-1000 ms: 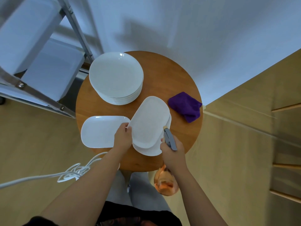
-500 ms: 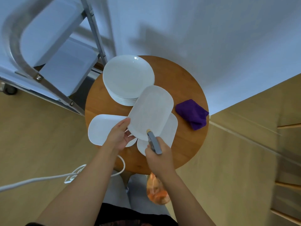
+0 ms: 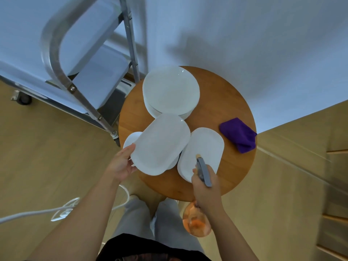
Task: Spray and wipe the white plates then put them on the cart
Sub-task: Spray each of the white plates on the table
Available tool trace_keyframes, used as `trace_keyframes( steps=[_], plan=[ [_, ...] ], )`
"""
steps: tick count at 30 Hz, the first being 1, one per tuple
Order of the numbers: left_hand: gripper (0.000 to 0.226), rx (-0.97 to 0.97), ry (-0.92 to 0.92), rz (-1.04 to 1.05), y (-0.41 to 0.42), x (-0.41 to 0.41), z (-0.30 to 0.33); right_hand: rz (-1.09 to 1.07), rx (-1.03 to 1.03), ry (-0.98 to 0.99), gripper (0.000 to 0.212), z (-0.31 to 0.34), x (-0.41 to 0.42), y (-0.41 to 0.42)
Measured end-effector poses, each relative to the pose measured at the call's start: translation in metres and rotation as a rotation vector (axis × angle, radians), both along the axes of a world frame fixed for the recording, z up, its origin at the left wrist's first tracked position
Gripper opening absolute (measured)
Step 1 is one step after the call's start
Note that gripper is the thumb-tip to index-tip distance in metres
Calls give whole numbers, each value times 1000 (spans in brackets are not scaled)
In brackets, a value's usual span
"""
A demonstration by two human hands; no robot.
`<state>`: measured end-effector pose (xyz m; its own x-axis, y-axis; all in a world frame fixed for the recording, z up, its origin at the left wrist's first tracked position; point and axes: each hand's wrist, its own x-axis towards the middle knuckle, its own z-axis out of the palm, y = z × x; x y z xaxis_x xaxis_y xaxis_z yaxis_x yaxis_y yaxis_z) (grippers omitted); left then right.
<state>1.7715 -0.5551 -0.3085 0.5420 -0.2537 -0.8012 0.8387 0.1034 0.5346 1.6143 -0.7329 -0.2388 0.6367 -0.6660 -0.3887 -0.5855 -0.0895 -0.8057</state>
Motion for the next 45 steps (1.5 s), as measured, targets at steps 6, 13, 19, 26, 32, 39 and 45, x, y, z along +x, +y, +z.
trace_keyframes(
  steps=[6, 13, 19, 26, 32, 39, 45],
  plan=[
    [28, 113, -75, -199, 37, 22, -9, -23, 21, 18, 23, -9, 0, 23],
    [18, 260, -99, -380, 29, 55, -22, -49, 15, 41, 24, -18, 12, 43],
    [29, 354, -233, -482, 15, 73, -33, -87, -15, 53, 23, -21, 22, 49],
    [11, 507, -565, -634, 14, 80, -44, -90, -18, 88, 24, -25, 35, 59],
    [37, 629, -614, -696, 13, 76, -53, -93, -22, 102, 26, -27, 44, 65],
    [30, 599, -654, -614, -14, 62, -31, -119, -22, 79, 26, -23, 40, 58],
    [18, 390, -551, -813, -68, 12, -10, -183, -15, 54, 24, -21, 23, 42]
  ],
)
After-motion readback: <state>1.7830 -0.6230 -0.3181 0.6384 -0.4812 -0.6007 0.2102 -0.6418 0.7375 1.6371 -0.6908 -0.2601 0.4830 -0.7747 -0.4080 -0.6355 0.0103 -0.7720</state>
